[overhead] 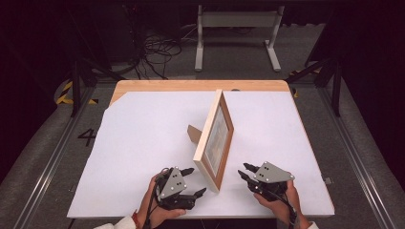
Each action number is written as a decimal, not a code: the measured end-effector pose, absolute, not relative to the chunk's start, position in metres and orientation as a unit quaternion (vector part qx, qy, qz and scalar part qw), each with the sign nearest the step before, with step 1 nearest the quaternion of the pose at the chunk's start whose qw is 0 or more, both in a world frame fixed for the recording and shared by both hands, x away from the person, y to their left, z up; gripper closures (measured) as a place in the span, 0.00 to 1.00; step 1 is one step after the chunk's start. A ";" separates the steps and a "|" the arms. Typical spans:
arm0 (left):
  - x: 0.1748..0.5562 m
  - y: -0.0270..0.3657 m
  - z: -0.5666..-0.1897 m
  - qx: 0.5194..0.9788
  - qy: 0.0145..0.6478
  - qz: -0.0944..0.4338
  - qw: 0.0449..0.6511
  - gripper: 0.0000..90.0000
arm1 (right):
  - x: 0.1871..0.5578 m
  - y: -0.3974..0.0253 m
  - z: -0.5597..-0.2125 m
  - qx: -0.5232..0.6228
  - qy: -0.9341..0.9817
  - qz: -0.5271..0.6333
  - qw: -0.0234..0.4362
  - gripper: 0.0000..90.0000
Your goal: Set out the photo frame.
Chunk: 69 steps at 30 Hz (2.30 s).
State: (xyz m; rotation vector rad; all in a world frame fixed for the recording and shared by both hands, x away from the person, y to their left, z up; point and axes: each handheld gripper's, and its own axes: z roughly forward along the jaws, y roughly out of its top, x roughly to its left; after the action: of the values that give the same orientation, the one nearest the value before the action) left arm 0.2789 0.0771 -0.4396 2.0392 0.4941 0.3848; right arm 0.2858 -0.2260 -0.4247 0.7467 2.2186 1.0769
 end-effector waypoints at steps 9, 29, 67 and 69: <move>0.283 0.056 -0.436 0.806 0.224 0.153 0.527 0.37 | 0.290 -0.229 -0.428 0.296 0.823 0.394 0.284 0.61; 0.301 0.057 -0.433 0.811 0.214 0.143 0.526 0.53 | 0.292 -0.232 -0.429 0.302 0.819 0.396 0.285 0.58; 0.342 0.110 -0.427 0.840 0.162 0.053 0.515 0.65 | 0.294 -0.233 -0.431 0.307 0.819 0.395 0.281 0.52; 0.342 0.114 -0.427 0.841 0.162 0.050 0.513 0.65 | 0.294 -0.233 -0.431 0.307 0.819 0.396 0.280 0.52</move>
State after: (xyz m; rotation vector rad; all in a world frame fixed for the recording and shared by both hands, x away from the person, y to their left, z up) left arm 0.3424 0.1144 -0.4267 2.0229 0.3887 0.1210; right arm 0.2943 -0.2333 -0.4310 0.8235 2.1948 1.0623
